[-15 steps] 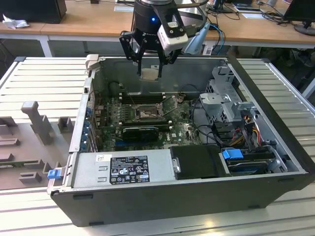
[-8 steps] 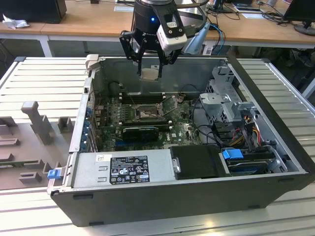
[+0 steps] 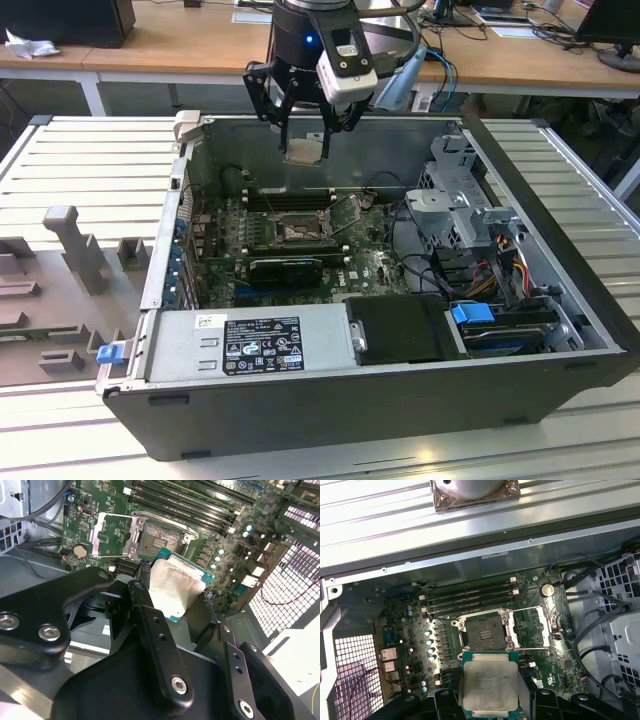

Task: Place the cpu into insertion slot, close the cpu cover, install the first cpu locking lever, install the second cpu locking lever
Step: 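Place the cpu into insertion slot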

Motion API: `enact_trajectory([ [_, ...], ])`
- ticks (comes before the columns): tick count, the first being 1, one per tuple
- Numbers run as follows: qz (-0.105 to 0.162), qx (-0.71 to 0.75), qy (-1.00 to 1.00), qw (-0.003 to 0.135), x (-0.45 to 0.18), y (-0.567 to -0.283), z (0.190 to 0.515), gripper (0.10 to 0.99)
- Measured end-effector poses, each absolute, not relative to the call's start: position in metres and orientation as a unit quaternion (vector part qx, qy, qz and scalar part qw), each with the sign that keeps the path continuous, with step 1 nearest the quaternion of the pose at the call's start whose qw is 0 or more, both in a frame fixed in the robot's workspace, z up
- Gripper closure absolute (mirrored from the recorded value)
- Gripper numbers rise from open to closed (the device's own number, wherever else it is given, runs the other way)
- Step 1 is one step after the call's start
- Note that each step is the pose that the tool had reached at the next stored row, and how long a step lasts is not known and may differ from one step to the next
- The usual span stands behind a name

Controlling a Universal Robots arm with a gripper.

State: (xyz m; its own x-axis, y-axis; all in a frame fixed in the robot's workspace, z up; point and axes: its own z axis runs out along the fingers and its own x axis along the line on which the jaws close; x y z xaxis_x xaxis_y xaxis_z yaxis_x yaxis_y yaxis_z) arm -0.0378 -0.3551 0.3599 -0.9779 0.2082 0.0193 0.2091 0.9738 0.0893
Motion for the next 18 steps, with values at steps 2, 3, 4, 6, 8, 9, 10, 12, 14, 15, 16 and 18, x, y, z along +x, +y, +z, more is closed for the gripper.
enact_trajectory([
  [2,-0.045,-0.108,-0.993,0.005,-0.0377,-0.3551,0.3599,0.557],
  [3,-0.046,-0.109,-0.993,0.005,-0.0377,-0.3551,0.3599,0.557],
  [4,-0.045,-0.111,-0.993,0.005,-0.0377,-0.3551,0.3599,0.557],
  [6,-0.046,-0.114,-0.992,0.005,-0.0377,-0.3551,0.3599,0.557],
  [8,-0.046,-0.12,-0.992,0.004,-0.0377,-0.3551,0.3599,0.557],
  [9,-0.046,-0.122,-0.991,0.004,-0.0377,-0.3551,0.3598,0.557],
  [10,-0.046,-0.124,-0.991,0.004,-0.0377,-0.3551,0.3599,0.557],
  [12,-0.046,-0.127,-0.991,0.004,-0.0377,-0.3551,0.3599,0.557],
  [14,-0.046,-0.131,-0.99,0.004,-0.0377,-0.3551,0.3599,0.557],
  [15,-0.046,-0.133,-0.99,0.004,-0.0377,-0.3551,0.3599,0.557],
  [16,-0.046,-0.135,-0.99,0.004,-0.0378,-0.3551,0.3598,0.557],
  [18,-0.046,-0.139,-0.989,0.003,-0.0377,-0.3551,0.3599,0.557],
])
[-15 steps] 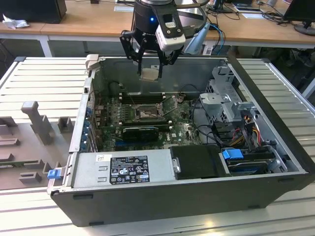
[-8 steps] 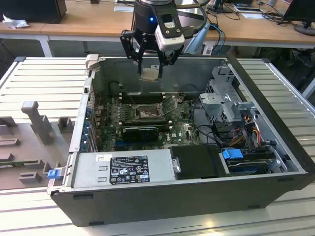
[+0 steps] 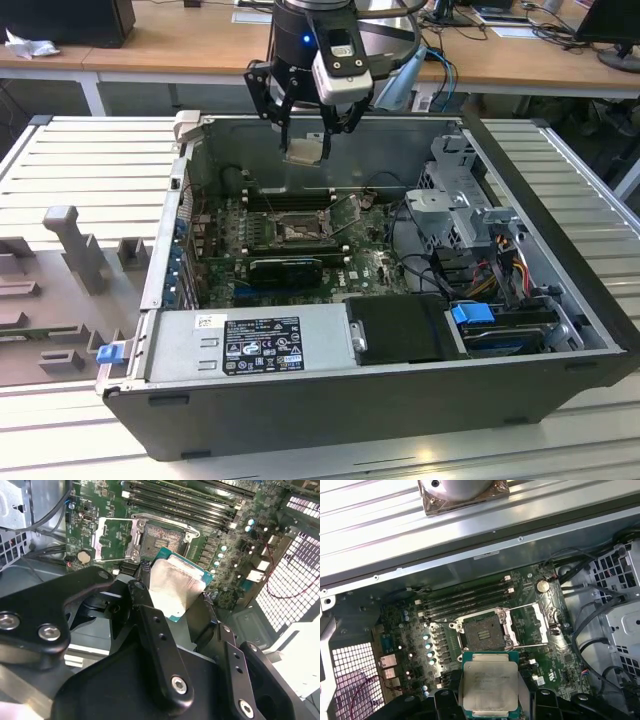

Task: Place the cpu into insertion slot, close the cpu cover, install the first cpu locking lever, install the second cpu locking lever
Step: 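Place the cpu into insertion slot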

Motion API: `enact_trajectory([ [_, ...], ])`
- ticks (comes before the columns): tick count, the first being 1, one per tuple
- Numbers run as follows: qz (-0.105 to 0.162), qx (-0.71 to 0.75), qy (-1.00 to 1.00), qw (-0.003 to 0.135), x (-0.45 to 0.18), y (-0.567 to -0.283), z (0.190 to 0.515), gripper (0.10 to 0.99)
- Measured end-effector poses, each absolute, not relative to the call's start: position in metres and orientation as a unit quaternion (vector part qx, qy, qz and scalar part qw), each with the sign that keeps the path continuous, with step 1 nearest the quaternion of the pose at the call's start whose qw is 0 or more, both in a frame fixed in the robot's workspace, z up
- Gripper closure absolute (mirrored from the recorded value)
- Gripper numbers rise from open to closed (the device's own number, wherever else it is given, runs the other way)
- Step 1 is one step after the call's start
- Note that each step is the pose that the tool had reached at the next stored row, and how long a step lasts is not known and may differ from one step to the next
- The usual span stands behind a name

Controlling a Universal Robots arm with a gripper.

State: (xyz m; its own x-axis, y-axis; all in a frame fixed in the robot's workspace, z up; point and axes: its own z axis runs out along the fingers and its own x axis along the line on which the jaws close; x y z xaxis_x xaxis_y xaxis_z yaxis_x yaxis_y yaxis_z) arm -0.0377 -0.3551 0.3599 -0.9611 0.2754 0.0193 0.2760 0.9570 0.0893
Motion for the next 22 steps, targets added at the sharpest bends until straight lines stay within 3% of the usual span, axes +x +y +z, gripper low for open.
enact_trajectory([
  [22,-0.045,-0.179,-0.983,0.003,-0.0377,-0.3551,0.3542,0.557],
])
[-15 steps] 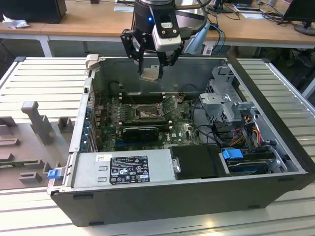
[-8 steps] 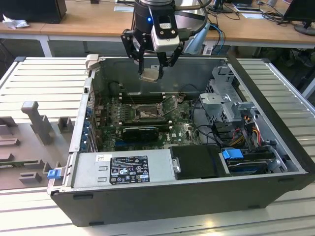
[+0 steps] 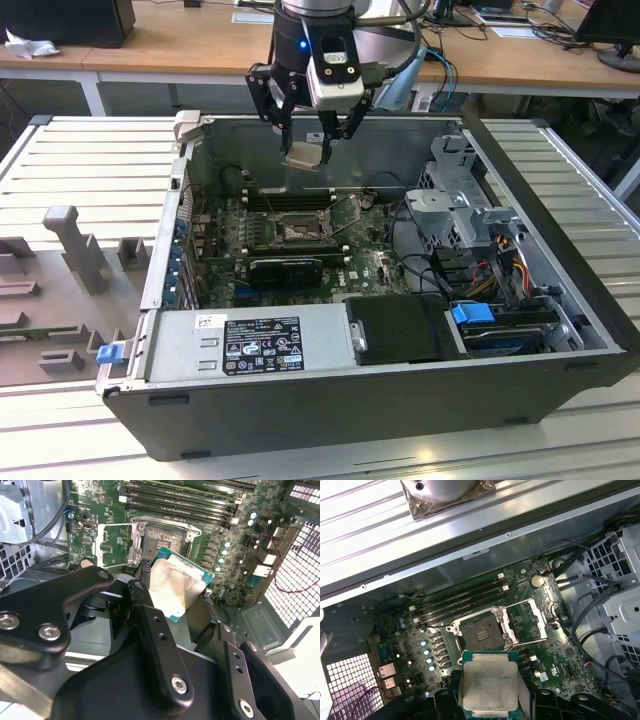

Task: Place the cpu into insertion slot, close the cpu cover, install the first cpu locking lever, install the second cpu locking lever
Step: 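Place the cpu into insertion slot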

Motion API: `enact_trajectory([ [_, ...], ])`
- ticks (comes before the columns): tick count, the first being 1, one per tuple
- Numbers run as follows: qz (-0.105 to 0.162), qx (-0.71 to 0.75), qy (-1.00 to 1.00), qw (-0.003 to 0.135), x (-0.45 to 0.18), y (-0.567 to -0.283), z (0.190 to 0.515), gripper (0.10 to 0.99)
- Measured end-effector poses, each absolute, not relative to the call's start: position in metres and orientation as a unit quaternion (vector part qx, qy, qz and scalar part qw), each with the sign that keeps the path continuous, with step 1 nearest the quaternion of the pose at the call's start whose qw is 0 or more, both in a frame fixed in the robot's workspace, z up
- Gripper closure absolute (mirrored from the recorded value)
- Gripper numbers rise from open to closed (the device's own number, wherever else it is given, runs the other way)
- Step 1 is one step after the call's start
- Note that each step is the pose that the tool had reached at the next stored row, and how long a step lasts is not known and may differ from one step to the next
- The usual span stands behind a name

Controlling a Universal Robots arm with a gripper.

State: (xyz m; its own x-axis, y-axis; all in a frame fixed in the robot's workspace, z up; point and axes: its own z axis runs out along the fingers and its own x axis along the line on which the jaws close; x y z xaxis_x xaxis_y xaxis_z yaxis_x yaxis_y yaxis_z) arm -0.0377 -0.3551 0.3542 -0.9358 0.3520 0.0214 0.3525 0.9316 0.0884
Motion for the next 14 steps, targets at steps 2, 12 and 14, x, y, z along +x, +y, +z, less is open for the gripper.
enact_trajectory([
  [2,-0.045,-0.18,-0.983,0.003,-0.0377,-0.3551,0.354,0.557],
  [12,-0.046,-0.202,-0.978,0.002,-0.0377,-0.3551,0.3537,0.557],
  [14,-0.046,-0.21,-0.977,0.001,-0.0377,-0.3551,0.3537,0.557],
])
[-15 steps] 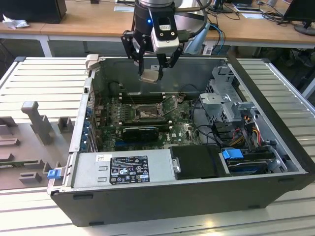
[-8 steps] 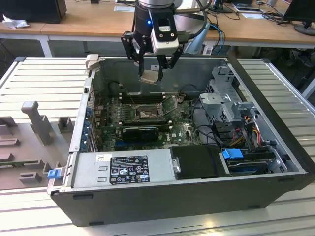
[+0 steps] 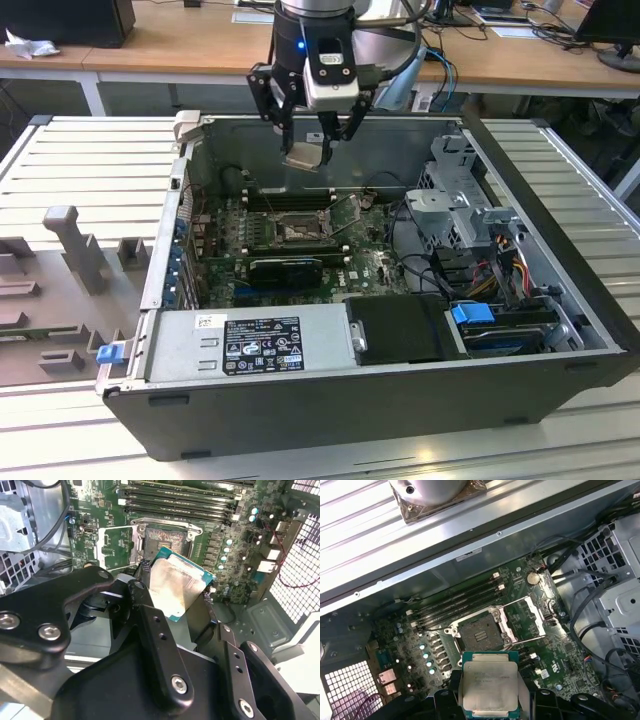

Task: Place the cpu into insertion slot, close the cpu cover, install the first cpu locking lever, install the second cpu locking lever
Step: 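Place the cpu into insertion slot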

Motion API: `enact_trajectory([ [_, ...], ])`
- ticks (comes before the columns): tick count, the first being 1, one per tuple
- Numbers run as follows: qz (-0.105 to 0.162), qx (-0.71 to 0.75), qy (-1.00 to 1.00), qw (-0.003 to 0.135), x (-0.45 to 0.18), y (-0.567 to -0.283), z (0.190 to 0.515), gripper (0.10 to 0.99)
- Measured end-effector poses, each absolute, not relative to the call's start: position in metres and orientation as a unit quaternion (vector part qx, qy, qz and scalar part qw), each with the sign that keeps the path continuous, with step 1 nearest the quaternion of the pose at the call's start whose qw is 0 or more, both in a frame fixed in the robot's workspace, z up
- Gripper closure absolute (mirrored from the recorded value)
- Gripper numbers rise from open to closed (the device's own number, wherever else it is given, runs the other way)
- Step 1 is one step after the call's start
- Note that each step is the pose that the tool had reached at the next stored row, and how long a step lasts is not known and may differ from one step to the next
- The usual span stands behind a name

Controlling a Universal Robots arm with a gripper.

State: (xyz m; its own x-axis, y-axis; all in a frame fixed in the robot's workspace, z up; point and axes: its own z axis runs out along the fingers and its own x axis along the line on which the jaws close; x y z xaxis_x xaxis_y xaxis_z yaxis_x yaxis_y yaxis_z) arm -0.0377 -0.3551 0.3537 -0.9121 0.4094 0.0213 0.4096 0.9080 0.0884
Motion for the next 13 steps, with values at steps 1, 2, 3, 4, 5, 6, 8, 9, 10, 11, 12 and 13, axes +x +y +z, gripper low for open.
enact_trajectory([
  [1,-0.046,-0.212,-0.976,0.001,-0.0377,-0.3551,0.3537,0.557],
  [2,-0.046,-0.216,-0.975,0.001,-0.0377,-0.3551,0.3536,0.557],
  [3,-0.046,-0.218,-0.975,0.001,-0.0377,-0.3551,0.3537,0.557],
  [4,-0.046,-0.221,-0.974,0.001,-0.0377,-0.3551,0.3536,0.557],
  [5,-0.046,-0.223,-0.974,0.001,-0.0377,-0.3551,0.3536,0.557],
  [6,-0.046,-0.225,-0.973,0.0,-0.0377,-0.3551,0.3536,0.557],
  [8,-0.046,-0.232,-0.972,0.0,-0.0377,-0.3551,0.3536,0.557],
  [9,-0.046,-0.235,-0.971,0.0,-0.0377,-0.3551,0.3536,0.557],
  [10,-0.046,-0.24,-0.97,0.0,-0.0377,-0.3551,0.3536,0.557],
  [11,-0.046,-0.245,-0.969,0.0,-0.0377,-0.3551,0.3536,0.557],
  [12,-0.046,-0.248,-0.968,-0.001,-0.0377,-0.3551,0.3535,0.557],
  [13,-0.046,-0.25,-0.967,-0.001,-0.0377,-0.3551,0.3535,0.557],
])
